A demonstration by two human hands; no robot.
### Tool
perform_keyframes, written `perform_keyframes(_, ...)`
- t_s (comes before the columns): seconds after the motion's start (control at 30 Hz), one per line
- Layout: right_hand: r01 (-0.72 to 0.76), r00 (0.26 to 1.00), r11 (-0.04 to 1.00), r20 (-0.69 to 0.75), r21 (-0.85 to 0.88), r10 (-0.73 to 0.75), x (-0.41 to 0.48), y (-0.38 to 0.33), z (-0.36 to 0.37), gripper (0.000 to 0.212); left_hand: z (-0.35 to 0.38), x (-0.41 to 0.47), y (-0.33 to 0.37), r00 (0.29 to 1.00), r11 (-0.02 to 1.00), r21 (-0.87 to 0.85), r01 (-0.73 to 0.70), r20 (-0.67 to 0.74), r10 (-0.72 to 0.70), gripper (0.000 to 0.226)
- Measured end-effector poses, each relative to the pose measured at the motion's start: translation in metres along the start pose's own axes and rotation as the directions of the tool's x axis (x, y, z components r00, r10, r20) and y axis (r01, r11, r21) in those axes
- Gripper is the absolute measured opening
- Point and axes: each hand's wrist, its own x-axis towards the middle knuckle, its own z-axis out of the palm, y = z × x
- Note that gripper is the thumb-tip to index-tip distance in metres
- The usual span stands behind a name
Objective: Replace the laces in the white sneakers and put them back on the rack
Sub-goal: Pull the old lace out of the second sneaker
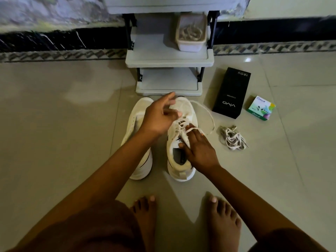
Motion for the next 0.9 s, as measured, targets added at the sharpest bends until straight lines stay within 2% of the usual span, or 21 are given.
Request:
perform_keyframes(0.1, -0.003, 1.0, 0.999, 0.0, 0.037, 0.003, 0.0, -0.001, -0.003, 0.069, -0.004, -0.002, -0.027, 0.975, 0.975, 0.215, 0.052, 0.202, -0.097, 0.072)
perform_keyframes(0.17, -0.034, 0.999, 0.999, -0.007, 0.0, 0.034, 0.0, -0.001, -0.009, 0.06, -0.006, -0.005, -0.045, 0.937, 0.94, 0.342, 0.002, 0.326, -0.121, 0.075)
perform_keyframes(0.23, -0.039, 0.996, 0.998, -0.079, -0.055, 0.034, 0.003, -0.001, -0.016, 0.051, -0.007, -0.005, -0.053, 0.915, 0.916, 0.4, -0.042, 0.384, -0.125, 0.076)
perform_keyframes(0.3, -0.019, 0.992, 0.995, -0.124, -0.095, 0.007, 0.007, -0.003, -0.024, 0.044, -0.008, -0.003, -0.055, 0.908, 0.907, 0.415, -0.073, 0.405, -0.112, 0.074)
perform_keyframes(0.4, 0.062, 0.996, 0.967, -0.041, -0.248, -0.075, 0.014, -0.013, -0.036, 0.043, -0.007, 0.0, -0.053, 0.897, 0.868, 0.48, -0.126, 0.428, -0.106, 0.07)
perform_keyframes(0.53, 0.218, 0.973, 0.838, 0.048, -0.5, -0.225, 0.018, -0.028, -0.047, 0.04, -0.007, 0.0, -0.057, 0.89, 0.847, 0.506, -0.164, 0.446, -0.094, 0.066)
perform_keyframes(0.67, 0.292, 0.897, 0.762, -0.112, -0.578, -0.428, 0.017, -0.022, -0.039, 0.048, -0.005, 0.0, -0.059, 0.889, 0.834, 0.523, -0.176, 0.447, -0.093, 0.059)
perform_keyframes(0.73, 0.3, 0.878, 0.729, -0.12, -0.615, -0.463, 0.019, -0.022, -0.035, 0.047, -0.004, 0.001, -0.059, 0.891, 0.819, 0.542, -0.188, 0.444, -0.089, 0.056)
perform_keyframes(0.83, 0.188, 0.913, 0.774, -0.183, -0.604, -0.364, 0.021, -0.039, -0.042, 0.041, -0.001, -0.001, -0.059, 0.904, 0.812, 0.556, -0.177, 0.418, -0.088, 0.052)
perform_keyframes(0.9, 0.077, 0.971, 0.871, -0.163, -0.485, -0.176, 0.021, -0.054, -0.045, 0.032, 0.001, -0.002, -0.061, 0.911, 0.804, 0.571, -0.165, 0.401, -0.099, 0.047)
